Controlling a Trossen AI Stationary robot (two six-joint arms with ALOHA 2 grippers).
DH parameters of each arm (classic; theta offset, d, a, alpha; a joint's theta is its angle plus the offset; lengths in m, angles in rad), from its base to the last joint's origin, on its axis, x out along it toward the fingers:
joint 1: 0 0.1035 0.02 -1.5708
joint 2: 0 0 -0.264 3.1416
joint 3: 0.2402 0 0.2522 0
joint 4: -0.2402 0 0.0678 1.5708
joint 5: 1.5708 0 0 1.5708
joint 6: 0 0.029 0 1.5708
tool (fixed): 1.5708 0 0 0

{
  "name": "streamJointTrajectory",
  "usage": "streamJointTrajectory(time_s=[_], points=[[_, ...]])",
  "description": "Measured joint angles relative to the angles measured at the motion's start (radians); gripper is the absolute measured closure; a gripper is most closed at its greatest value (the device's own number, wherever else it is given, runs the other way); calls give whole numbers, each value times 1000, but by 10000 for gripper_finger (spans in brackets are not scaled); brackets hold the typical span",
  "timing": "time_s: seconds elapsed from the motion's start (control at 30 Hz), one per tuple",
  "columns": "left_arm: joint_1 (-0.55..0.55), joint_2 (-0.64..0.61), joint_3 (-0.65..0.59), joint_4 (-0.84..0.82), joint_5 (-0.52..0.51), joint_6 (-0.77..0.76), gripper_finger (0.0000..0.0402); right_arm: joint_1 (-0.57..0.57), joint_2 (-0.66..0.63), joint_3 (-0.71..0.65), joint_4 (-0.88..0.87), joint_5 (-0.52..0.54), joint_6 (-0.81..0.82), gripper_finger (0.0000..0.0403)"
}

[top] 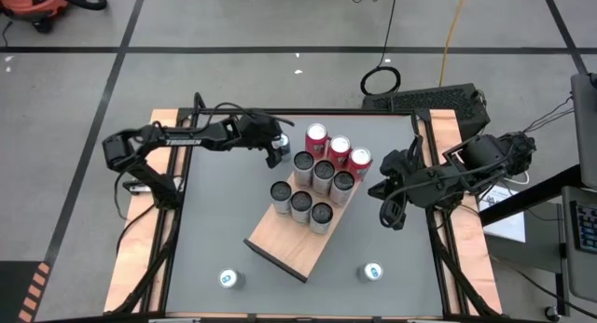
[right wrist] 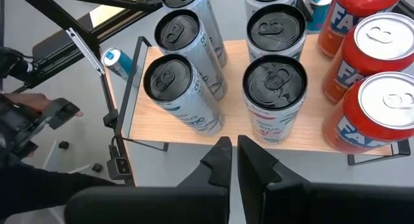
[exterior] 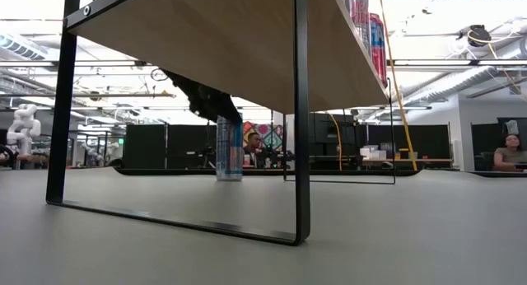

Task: Place canned beverage on shelf
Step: Put the blue soda can on the shelf

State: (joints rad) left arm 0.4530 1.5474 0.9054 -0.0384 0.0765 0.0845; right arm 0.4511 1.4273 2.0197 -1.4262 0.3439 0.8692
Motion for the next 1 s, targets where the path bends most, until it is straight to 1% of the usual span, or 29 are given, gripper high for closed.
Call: streamJointTrajectory(time_s=[0.1,0.2,0.5,0.57,0.67,0.83,1.0], points=[[-2,29,0,11,-3,-1,49,0,0,0,0,0,4,403],[-3,36,0,9,-9,0,69,0,0,0,2,0,11,403],[-2,35,0,29,-3,0,166,0,0,0,8,0,12,403],[-2,34,0,27,-3,0,182,0,0,0,8,0,12,403],[-2,34,1,26,-2,0,185,0,0,0,8,0,12,403],[-2,0,0,-3,-2,-1,174,0,0,0,8,-1,32,403],[-1,-100,59,-137,-10,0,172,0,0,0,8,-1,77,403]])
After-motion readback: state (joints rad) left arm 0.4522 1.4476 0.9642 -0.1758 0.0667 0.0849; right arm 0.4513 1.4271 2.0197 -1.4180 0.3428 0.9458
